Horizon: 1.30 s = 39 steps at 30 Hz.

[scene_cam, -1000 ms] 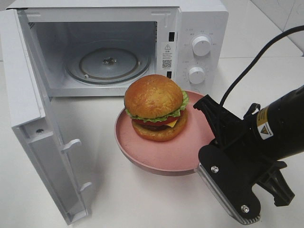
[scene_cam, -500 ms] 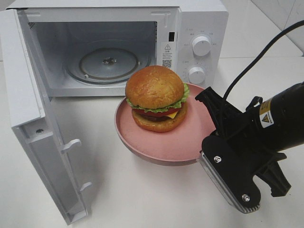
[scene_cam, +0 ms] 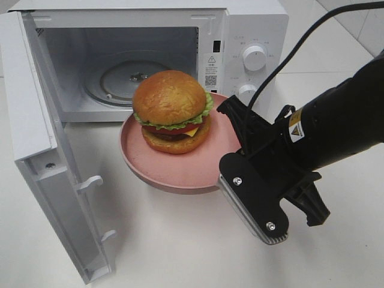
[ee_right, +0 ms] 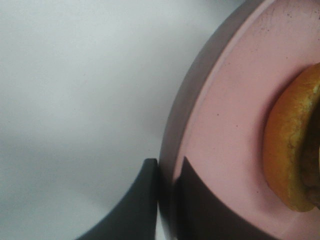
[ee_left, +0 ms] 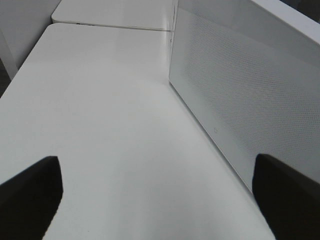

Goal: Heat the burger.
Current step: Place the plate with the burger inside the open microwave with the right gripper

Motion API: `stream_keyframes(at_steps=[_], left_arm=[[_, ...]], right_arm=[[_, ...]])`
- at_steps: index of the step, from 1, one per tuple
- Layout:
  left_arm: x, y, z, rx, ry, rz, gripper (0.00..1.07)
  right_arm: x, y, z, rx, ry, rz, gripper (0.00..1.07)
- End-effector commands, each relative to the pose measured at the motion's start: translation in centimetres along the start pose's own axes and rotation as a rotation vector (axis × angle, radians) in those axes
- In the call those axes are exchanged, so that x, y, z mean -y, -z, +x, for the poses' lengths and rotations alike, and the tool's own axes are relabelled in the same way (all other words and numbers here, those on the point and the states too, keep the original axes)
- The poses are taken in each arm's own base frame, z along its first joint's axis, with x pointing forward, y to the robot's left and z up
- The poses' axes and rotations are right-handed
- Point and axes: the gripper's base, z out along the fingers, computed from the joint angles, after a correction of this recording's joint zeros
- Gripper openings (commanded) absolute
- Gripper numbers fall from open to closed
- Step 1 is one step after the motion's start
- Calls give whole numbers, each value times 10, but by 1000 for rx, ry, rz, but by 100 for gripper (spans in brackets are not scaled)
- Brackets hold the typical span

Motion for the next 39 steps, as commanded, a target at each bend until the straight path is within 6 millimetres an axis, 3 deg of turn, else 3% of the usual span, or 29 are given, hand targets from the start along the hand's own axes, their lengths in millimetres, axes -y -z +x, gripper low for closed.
stream_keyframes(at_steps=[1,9,15,34,39], left_arm=[[1,0,0,5,7,6,98],[1,0,0,5,7,6,98],[1,0,0,5,7,6,98],[1,0,0,5,7,6,98],[1,0,0,5,7,6,98]], right_arm=[[18,4,0,-4,5,113,0],[31,-2,0,-1,-3,125,0],[43,-12,-13,23,19,125,0],[78,-41,-13,26,-70,114,0],[82,-47,-2,9,-97,78,0]])
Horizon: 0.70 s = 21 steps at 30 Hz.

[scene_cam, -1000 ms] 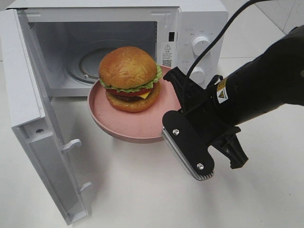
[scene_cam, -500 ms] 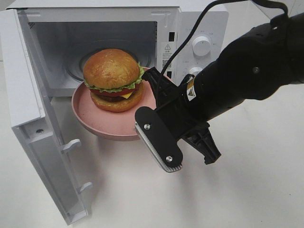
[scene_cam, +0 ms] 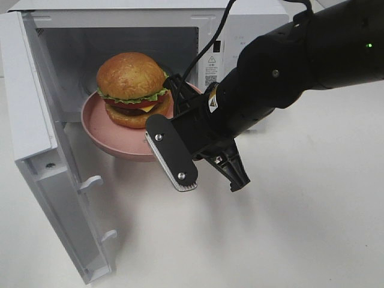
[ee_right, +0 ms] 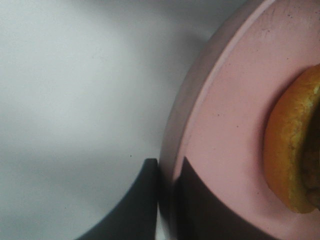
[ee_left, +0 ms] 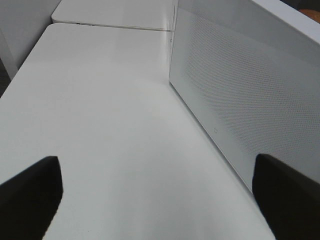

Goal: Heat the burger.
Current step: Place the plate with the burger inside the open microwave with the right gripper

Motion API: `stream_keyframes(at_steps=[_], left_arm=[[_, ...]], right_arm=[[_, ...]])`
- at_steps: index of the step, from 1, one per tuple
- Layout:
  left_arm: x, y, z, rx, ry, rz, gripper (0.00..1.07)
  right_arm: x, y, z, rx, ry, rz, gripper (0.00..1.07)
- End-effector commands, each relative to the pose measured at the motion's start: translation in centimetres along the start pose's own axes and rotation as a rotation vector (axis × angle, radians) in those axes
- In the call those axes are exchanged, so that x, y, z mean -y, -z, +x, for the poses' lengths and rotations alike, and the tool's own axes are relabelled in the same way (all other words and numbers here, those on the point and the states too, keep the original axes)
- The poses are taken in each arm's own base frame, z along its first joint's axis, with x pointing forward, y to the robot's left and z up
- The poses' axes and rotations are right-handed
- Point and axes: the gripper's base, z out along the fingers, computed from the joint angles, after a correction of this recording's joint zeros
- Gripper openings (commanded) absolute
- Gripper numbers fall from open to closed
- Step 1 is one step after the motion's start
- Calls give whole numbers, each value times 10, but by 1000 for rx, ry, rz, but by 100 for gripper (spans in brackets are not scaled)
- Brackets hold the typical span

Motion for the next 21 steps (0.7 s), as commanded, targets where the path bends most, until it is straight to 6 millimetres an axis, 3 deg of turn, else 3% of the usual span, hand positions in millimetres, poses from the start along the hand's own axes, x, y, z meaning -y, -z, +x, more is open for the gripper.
stream_keyframes(at_steps=[1,21], left_arm=[[1,0,0,5,7,6,98],[1,0,0,5,7,6,98]], right_arm=[[15,1,9,-12,-24,37,0],[45,-24,8,-13,-51,47,0]])
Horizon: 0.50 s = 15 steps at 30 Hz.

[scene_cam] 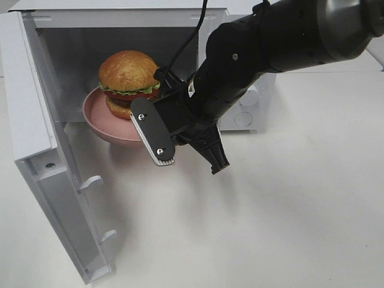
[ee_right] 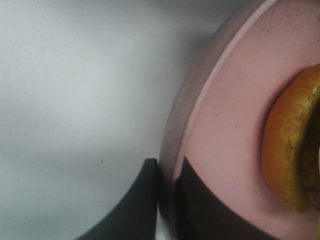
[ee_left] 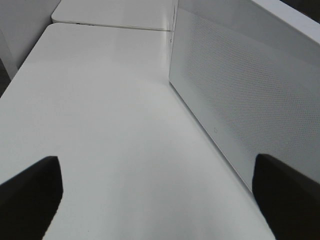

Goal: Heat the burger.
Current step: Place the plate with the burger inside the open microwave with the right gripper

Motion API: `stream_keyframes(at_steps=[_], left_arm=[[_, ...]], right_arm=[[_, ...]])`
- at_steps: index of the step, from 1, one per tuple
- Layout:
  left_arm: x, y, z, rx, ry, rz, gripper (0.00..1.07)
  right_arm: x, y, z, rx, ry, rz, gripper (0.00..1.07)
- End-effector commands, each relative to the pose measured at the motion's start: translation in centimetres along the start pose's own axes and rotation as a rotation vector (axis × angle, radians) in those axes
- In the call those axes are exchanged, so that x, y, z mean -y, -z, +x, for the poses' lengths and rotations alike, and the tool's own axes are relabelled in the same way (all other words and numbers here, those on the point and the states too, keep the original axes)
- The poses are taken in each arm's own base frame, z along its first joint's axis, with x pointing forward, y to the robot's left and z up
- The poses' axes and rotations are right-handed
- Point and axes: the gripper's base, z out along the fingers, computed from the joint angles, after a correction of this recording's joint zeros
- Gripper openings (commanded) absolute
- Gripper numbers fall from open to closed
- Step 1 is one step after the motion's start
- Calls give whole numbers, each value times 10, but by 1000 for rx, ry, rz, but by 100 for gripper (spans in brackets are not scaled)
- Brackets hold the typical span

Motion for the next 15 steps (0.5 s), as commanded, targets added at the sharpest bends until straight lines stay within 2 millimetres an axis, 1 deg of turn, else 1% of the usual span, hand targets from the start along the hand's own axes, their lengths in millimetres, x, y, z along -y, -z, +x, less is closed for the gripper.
stream_keyframes(at_steps=[1,9,11,14,15], left_arm=[[1,0,0,5,7,6,98],[1,0,0,5,7,6,98],[1,0,0,5,7,6,98],[1,0,0,5,7,6,98],[1,0,0,5,7,6,98]], right_arm=[[14,4,-1,5,-1,78,0],[19,-2,-1,-1,-14,73,0],[27,-5,0,-19,-42,91,0],[29,-7,1,-21,-53,95,0],[33,-9,6,-34,-75,101,0]])
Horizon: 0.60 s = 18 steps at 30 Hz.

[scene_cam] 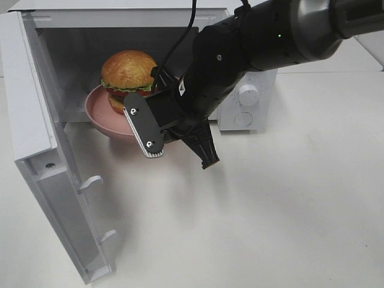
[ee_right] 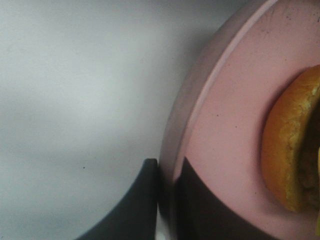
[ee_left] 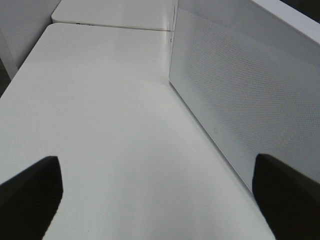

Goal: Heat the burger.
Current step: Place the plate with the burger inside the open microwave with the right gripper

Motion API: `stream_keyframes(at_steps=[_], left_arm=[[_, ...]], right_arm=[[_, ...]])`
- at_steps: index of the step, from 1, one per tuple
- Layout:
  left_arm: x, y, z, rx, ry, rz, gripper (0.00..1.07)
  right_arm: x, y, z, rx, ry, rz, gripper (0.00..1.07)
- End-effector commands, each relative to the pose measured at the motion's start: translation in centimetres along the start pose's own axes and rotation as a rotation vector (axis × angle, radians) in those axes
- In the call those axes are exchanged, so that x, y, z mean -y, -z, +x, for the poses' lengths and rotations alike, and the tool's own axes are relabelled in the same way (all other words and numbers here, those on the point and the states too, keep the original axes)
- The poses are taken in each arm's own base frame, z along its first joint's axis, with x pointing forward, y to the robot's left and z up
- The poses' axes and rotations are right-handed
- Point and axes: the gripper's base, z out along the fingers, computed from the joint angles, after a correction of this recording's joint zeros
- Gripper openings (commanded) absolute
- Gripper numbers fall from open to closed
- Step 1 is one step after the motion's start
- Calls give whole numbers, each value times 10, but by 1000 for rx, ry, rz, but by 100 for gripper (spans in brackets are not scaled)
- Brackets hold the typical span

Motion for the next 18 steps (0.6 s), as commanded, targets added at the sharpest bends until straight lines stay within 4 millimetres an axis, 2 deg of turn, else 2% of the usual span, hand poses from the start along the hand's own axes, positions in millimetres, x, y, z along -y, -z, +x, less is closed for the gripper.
stream_keyframes(at_steps=[1,18], left_arm=[[1,0,0,5,7,6,98],[1,0,0,5,7,6,98]], right_arm=[[21,4,3,-1,-40,104,0],[52,-12,16,-40,-121,134,0]])
